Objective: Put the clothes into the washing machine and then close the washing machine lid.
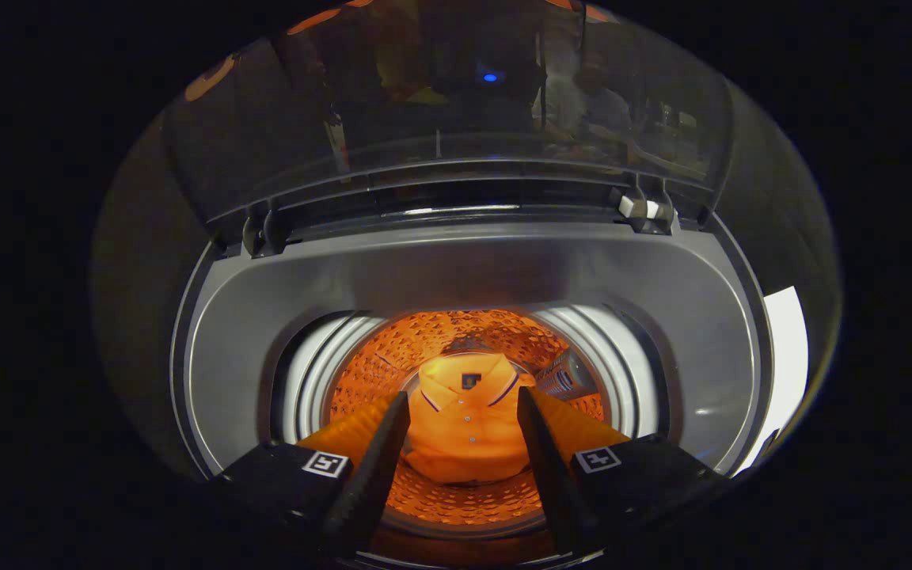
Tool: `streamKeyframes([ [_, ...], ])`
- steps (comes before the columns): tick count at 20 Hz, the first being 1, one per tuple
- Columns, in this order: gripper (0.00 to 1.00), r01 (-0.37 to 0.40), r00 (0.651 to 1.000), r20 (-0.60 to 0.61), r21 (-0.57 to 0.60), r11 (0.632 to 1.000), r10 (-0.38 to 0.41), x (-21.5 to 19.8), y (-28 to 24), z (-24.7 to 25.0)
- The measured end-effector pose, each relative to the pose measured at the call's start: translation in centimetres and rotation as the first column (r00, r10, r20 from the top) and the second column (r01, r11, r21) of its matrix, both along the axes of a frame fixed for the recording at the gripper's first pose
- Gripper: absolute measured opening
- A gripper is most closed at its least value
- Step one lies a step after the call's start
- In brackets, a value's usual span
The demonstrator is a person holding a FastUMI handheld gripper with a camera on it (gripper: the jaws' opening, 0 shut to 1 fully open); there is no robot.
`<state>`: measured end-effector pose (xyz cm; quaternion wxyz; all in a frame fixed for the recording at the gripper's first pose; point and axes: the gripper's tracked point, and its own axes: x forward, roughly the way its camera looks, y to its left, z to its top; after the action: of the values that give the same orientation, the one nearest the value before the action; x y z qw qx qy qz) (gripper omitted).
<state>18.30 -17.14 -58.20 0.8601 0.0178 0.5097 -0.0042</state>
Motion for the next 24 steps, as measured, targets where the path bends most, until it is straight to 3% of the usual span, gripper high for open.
streamKeyframes([
  [7, 0.99, -0.003, 1.0, 0.022, 0.01, 1.0, 0.002, -0.7, 0.1, 1.3],
  [11, 0.99, 0.01, 0.997, 0.08, 0.037, 0.999, -0.013, -0.9, 0.4, 4.0],
  [17, 0.99, -0.002, 0.984, 0.177, 0.024, 1.0, -0.002, -0.9, 0.1, 11.1],
  [24, 0.99, -0.028, 0.937, 0.347, -0.007, 1.0, 0.029, 1.8, 0.6, 23.4],
])
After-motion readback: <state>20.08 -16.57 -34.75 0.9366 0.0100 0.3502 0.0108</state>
